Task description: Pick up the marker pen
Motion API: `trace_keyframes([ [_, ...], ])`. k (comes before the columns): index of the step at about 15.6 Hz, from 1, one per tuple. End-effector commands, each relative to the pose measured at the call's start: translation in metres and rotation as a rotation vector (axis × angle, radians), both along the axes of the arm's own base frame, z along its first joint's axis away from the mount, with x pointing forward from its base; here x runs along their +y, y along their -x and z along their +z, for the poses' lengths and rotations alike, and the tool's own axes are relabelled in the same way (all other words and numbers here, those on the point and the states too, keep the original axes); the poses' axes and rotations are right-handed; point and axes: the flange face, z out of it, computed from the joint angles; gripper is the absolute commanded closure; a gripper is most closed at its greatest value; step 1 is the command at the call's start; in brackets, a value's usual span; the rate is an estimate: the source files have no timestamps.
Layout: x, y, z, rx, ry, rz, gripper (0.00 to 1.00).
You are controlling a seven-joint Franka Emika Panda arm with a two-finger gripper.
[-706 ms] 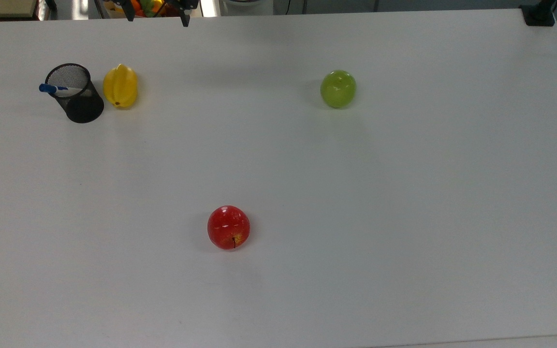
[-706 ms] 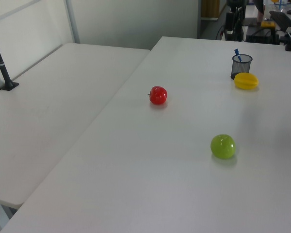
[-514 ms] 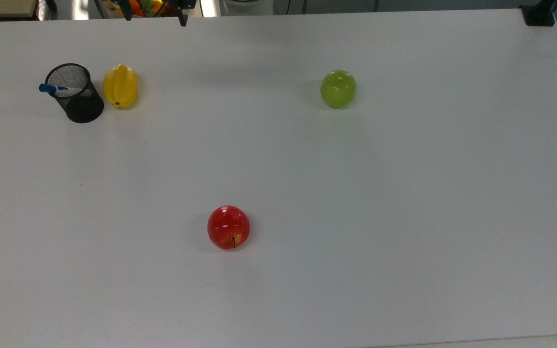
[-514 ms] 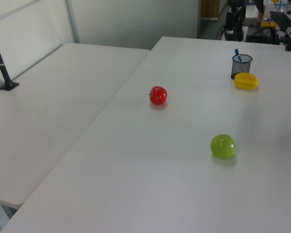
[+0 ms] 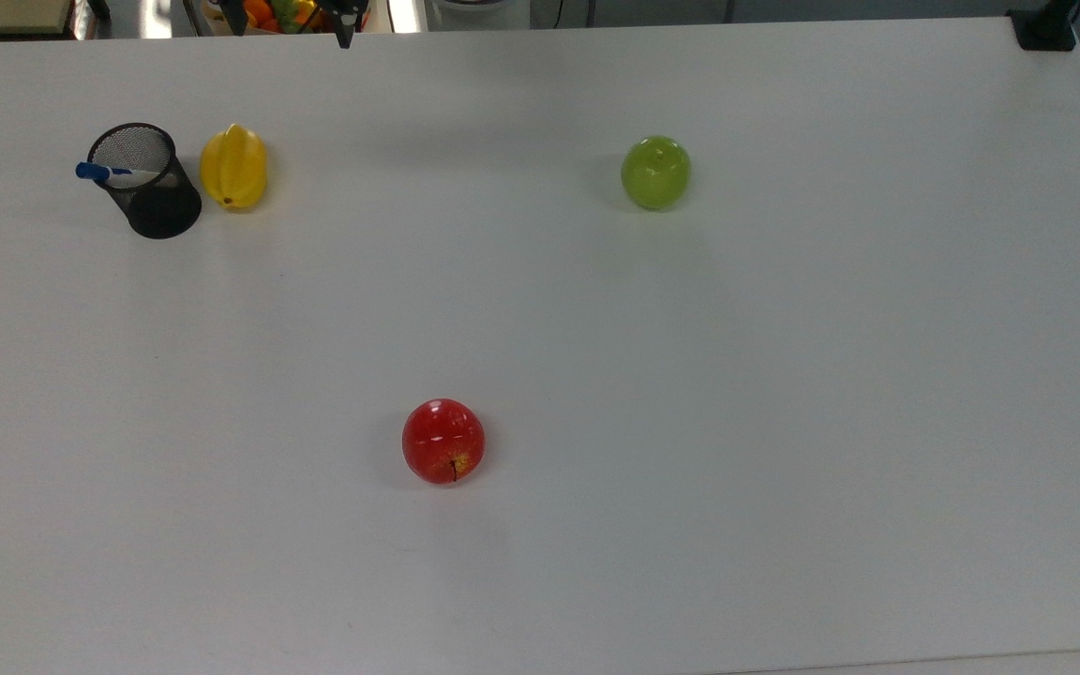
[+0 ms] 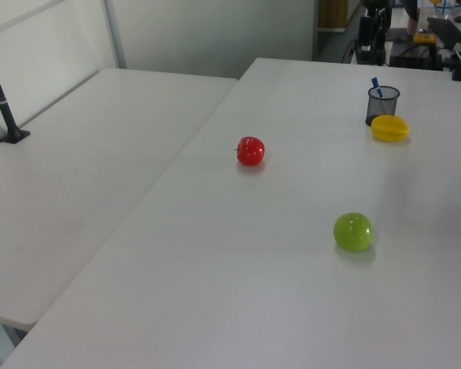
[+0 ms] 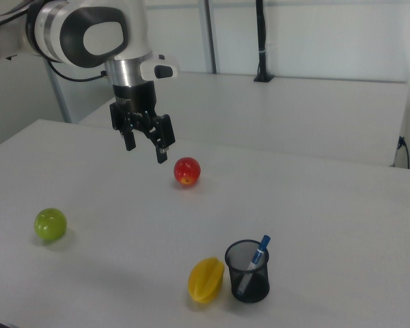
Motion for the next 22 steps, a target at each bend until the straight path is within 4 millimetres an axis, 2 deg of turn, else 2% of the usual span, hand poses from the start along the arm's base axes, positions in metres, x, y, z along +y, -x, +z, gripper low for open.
trace_keyframes([
  [1,-0.003,0.001,0.008,-0.031,0.018,-0.008,0.0],
  [3,-0.005,-0.002,0.009,-0.049,0.021,-0.013,0.0],
  [5,-0.017,-0.003,0.011,-0.08,0.027,-0.032,0.0],
  [10,-0.078,-0.004,0.012,-0.182,0.046,-0.131,0.0],
  [12,-0.097,-0.003,0.001,-0.189,0.054,-0.154,0.0],
  [17,-0.127,-0.008,-0.032,-0.222,0.084,-0.169,0.0],
  [18,-0.13,-0.009,-0.046,-0.213,0.087,-0.174,0.0],
  [20,-0.146,-0.009,-0.054,-0.247,0.105,-0.204,0.0],
  [22,-0.152,-0.008,-0.071,-0.248,0.111,-0.21,0.0],
])
